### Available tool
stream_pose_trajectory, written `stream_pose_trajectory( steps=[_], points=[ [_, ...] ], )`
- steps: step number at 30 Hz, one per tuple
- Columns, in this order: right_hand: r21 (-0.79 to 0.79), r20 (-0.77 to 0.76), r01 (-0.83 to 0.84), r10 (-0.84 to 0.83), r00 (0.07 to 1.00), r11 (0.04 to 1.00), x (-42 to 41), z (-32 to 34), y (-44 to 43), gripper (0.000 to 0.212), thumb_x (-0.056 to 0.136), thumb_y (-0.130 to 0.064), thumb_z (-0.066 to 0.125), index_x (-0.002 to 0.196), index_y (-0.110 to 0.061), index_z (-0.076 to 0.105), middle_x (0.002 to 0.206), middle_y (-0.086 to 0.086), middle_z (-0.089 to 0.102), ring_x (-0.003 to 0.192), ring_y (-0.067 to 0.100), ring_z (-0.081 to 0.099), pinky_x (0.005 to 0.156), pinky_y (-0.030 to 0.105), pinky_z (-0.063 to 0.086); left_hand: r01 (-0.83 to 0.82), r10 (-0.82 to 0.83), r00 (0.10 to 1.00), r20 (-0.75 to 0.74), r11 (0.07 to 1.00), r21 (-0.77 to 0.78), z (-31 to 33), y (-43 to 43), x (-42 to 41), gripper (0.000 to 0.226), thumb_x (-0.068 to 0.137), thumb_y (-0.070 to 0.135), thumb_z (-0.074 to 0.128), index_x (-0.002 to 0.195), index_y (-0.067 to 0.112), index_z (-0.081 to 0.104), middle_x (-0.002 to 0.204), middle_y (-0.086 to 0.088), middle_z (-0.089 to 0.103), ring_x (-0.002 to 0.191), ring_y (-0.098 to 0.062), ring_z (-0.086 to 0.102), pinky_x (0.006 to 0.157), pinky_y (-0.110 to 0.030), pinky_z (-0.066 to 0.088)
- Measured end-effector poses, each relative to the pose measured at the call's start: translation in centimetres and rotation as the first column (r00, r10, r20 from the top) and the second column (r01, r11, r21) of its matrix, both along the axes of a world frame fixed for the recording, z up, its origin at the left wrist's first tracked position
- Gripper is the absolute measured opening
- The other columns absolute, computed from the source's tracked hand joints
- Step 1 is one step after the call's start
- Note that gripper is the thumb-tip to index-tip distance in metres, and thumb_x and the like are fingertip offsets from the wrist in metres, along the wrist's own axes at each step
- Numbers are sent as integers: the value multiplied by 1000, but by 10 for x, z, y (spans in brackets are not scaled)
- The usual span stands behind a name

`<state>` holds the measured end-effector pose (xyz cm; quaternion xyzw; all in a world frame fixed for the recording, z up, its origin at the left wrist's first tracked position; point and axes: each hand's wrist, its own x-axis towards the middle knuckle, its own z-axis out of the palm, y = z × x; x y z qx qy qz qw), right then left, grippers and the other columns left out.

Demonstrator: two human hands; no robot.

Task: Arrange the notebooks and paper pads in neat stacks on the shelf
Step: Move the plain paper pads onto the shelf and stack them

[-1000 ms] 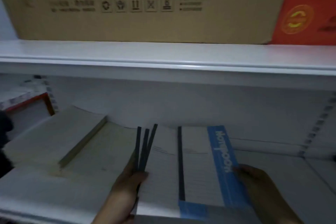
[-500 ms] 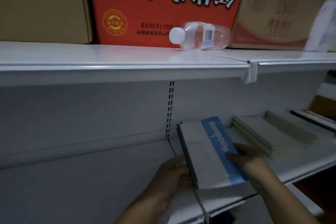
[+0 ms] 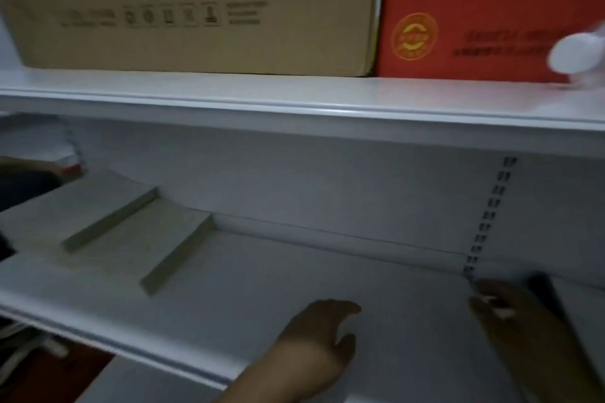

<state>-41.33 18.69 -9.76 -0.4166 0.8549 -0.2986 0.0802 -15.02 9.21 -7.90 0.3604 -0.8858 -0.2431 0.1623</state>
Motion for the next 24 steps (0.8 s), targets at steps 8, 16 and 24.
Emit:
stream_pose_trajectory(
  steps=[8, 16, 24],
  points=[
    [-27, 390, -558, 522, 758, 830, 293, -15, -152, 46, 85, -36, 61, 129, -30, 49, 76, -15, 61, 82, 4, 63, 68, 3, 41, -402, 433, 882, -184, 897, 185, 5, -78, 204, 25, 66, 47, 46, 89, 57, 51, 79, 50, 57, 94, 17, 58, 87, -14, 49],
    [168, 213, -495, 459, 863, 852, 408, 0, -268, 55, 93, -53, 37, 126, -11, 51, 123, 17, 57, 114, 31, 56, 91, 33, 45, -567, 612, 780, -132, 780, 265, 13, -126, 324, 21, 91, 23, 51, 87, 43, 58, 78, 10, 72, 74, -1, 66, 74, -21, 55],
    [-189, 650, -339, 376, 661, 922, 380, 22, -208, 11, 92, -17, 55, 97, -19, 65, 74, 0, 69, 56, 14, 62, 41, 21, 43, -252, 613, 783, -110, 474, 844, 28, -162, 348, 38, 92, 47, 48, 99, 13, 64, 75, -16, 74, 60, -24, 69, 56, -28, 55]
  ],
)
